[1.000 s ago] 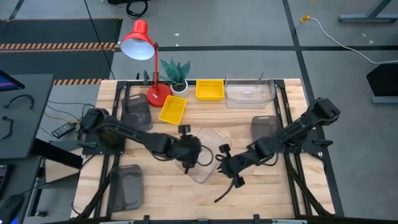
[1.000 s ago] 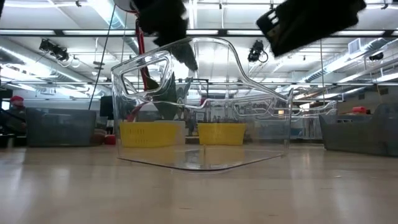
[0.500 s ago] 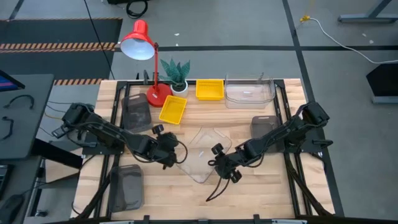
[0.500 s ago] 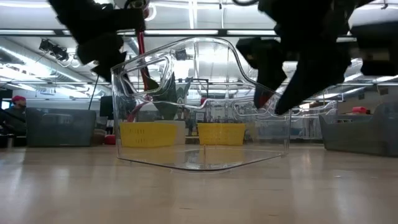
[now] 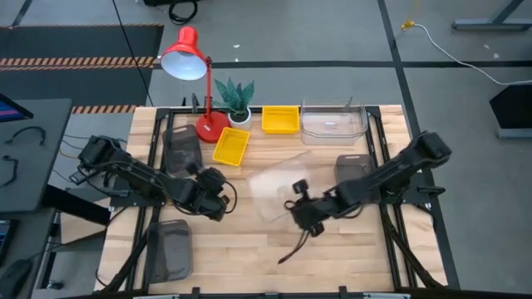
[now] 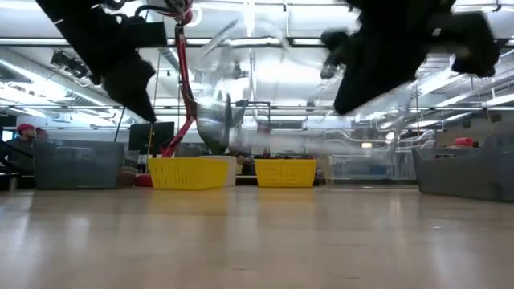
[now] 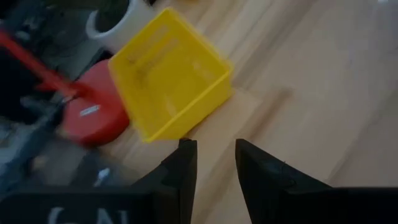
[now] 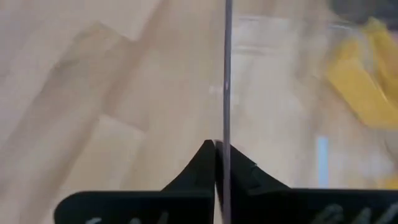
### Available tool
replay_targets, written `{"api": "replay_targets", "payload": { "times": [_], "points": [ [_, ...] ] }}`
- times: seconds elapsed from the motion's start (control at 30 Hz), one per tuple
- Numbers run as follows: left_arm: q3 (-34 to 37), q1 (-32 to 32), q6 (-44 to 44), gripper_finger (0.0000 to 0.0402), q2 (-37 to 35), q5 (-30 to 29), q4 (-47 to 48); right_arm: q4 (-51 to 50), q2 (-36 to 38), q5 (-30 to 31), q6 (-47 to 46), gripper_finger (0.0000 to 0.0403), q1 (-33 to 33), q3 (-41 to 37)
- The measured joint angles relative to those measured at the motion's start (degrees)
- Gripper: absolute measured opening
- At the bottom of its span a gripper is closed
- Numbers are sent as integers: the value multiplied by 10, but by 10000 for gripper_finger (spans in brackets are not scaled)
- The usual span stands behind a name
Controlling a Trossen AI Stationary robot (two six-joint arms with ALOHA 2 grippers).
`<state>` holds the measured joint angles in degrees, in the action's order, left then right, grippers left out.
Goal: Stack baskets by color
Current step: Stack the bottom transparent bin on top of the top transparent bins
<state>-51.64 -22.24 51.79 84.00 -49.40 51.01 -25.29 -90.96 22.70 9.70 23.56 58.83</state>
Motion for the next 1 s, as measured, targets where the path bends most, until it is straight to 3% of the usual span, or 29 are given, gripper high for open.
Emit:
{"api": "replay_targets", "payload": {
  "times": [0.23,0.47,0.6,0.7,0.83,1.0],
  "points": [
    [0,0,-15,117,3,-6,-41,-118,163,124,-20,5,-7,0],
    [0,0,-67,117,3,-16,-96,-232,291,155,30,3,-123,0],
    [0,0,-90,117,3,-16,-117,-262,326,129,90,3,-229,0],
    [0,0,-90,117,3,-16,-118,-267,334,69,144,3,-314,0],
    [0,0,-90,117,3,-16,-120,-270,322,-8,207,3,-416,0],
    [0,0,-91,117,3,-16,-121,-271,287,-51,251,3,-513,-1]
  ]
}}
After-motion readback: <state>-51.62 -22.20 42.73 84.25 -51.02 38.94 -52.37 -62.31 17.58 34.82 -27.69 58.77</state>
